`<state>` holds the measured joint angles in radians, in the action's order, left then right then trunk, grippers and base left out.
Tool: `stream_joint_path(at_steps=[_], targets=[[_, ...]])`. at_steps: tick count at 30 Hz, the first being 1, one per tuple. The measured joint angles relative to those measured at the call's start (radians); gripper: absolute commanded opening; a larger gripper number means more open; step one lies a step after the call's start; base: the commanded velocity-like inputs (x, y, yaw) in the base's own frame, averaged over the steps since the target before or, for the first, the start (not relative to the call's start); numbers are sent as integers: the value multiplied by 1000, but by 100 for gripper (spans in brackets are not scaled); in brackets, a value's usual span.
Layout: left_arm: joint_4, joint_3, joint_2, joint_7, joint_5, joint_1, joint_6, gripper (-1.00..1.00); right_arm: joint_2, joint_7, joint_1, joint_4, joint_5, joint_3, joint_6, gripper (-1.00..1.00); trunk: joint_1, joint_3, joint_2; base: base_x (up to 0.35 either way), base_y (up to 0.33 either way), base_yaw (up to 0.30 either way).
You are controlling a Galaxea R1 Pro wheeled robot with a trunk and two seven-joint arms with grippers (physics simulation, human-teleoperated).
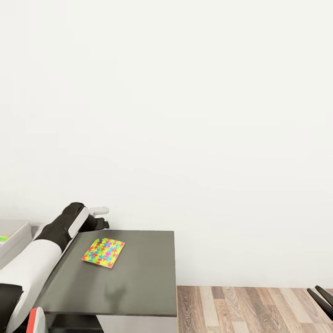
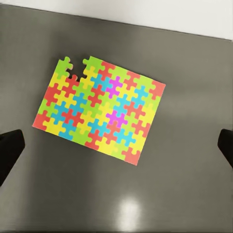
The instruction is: Put all the toys in the child's room - the three board games (two on the bed and one on the table), the two jigsaw puzzles on the table, and the tennis ball on the table - inside the toy box on the table in the child's room.
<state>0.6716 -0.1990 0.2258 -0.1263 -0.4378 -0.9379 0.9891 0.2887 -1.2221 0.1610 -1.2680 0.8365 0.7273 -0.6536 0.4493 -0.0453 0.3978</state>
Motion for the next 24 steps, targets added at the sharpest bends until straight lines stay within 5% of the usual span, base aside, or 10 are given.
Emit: stream_joint_path(at_steps=[24], targets=[[-74, 0, 6, -58, 5, -4, -58, 100, 1, 17, 0, 0, 0, -1, -1, 100, 0, -29, 0, 0, 0, 0]])
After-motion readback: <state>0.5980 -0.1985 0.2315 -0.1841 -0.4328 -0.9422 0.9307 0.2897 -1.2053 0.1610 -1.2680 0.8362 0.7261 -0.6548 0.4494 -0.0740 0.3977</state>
